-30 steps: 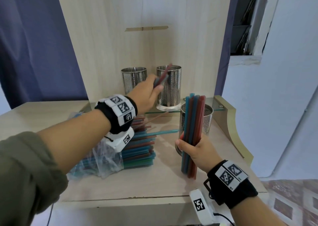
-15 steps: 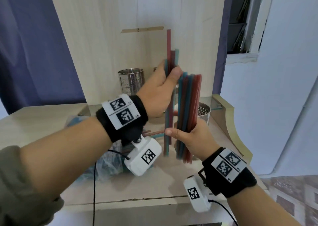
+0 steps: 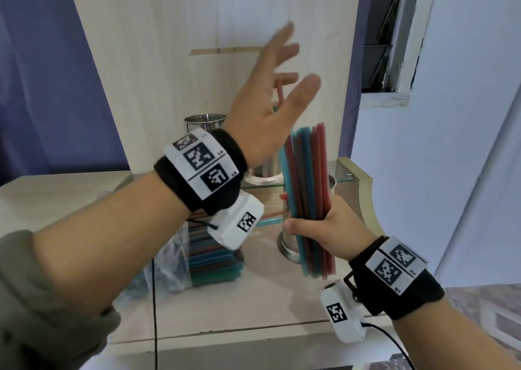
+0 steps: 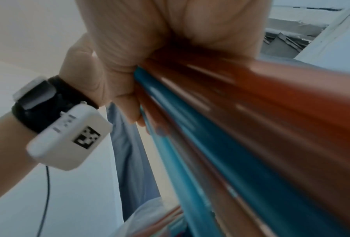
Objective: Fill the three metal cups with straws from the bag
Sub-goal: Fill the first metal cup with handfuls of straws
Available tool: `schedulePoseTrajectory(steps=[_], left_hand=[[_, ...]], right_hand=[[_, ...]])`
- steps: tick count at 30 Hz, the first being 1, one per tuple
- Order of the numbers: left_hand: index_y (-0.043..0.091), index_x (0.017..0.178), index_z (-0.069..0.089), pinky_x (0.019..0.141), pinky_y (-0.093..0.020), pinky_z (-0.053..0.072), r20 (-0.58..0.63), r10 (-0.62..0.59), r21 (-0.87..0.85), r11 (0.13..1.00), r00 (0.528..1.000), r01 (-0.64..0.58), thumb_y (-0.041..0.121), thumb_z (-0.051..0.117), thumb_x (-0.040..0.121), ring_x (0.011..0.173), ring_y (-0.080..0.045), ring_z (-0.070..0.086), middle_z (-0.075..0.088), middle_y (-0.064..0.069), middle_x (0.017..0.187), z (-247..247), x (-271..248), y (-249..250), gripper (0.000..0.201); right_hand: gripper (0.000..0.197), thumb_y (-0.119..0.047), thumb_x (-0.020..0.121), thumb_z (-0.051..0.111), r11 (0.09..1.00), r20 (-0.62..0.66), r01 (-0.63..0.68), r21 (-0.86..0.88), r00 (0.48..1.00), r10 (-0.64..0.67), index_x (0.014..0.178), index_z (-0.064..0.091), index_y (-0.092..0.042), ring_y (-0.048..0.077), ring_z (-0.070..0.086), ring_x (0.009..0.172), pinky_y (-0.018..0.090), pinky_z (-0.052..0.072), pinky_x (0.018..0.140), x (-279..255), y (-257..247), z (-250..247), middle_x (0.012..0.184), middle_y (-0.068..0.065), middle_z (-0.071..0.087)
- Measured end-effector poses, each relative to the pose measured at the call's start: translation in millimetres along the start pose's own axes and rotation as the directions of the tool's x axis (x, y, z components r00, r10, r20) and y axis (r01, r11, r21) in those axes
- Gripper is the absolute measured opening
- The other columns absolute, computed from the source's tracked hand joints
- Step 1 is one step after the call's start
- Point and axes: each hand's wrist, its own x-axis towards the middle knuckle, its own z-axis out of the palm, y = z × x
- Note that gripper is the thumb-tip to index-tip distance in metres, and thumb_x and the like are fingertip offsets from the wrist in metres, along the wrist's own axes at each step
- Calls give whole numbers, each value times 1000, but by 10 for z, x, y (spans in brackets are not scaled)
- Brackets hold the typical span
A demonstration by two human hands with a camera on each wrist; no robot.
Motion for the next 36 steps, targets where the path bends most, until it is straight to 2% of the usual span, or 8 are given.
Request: schedulePoseTrajectory(steps=[5, 10, 12, 16, 21, 26, 29, 36], left_hand=[[12, 137, 48, 104, -32, 42, 188, 158, 129, 974, 969, -184, 49, 27, 100, 121, -7, 50, 55, -3, 131, 177, -185, -69, 56], [22, 148, 28, 115, -35, 31, 71, -184, -155, 969, 980, 193, 51, 37, 97, 136, -5, 36, 40, 0, 149, 182, -152, -355, 60], [17, 151, 24, 115, -41, 30, 272, -377, 196, 923, 885, 332, 51, 51, 92, 139, -12, 33, 32, -2, 154, 226, -187, -576, 74], [17, 151, 17, 113, -44, 29, 459, -513, 713, 700, 725, 43, 81, 57, 67, 139, -25, 27, 26, -9, 153, 381, -296, -1010, 114], [28, 134, 46, 100, -34, 44, 413, -441, 540, 823, 797, 177, 88, 64, 49, 114, -11, 53, 56, 11, 121, 571, -259, -1214, 105], [24, 144, 38, 109, -37, 38, 342, -479, 386, 856, 809, 343, 80, 73, 44, 127, -10, 47, 47, 7, 143, 633, -371, -1281, 120], [24, 143, 40, 107, -34, 41, 323, -486, 303, 866, 812, 398, 71, 81, 45, 122, -8, 51, 51, 8, 138, 656, -414, -1324, 116], [32, 133, 45, 102, -31, 47, 327, -492, 184, 871, 807, 456, 61, 87, 45, 112, -2, 57, 59, 15, 124, 667, -459, -1365, 102]], right_hand=[[12, -10, 77, 80, 1000, -45, -12, -26, 999, 10, 79, 70, -18, 18, 68, 75, 35, 57, 76, 10, -7, -91, 79, 9, 70], [16, -20, 63, 80, 994, -220, 50, 98, 975, -27, 76, 71, -18, 19, 69, 72, 38, 55, 80, 218, -304, -536, 73, 4, 72], [14, -9, 72, 76, 955, -254, 98, 281, 967, -25, 80, 68, -16, 20, 68, 70, 36, 55, 75, 379, -550, -753, 69, 4, 69], [12, 1, 87, 63, 870, -316, 231, 435, 944, -93, 86, 60, -10, 17, 66, 68, 30, 56, 72, 770, -924, -998, 67, 1, 64], [11, -2, 82, 68, 900, -297, 137, 414, 955, -9, 85, 62, -10, 16, 64, 66, 28, 54, 66, 1156, -595, -857, 75, 7, 63], [15, -14, 79, 77, 912, -207, -166, 375, 944, 258, 92, 68, -15, 16, 66, 74, 31, 55, 69, 1150, 63, -713, 77, -1, 67], [53, -25, 60, 91, 868, -116, -327, 373, 912, 393, 104, 69, -6, 25, 72, 83, 42, 58, 78, 1111, 288, -674, 92, 9, 73], [48, -13, 70, 78, 884, 108, -421, 204, 907, 407, 116, 64, -3, 34, 67, 102, 48, 52, 95, 1045, 383, -576, 109, 19, 71]])
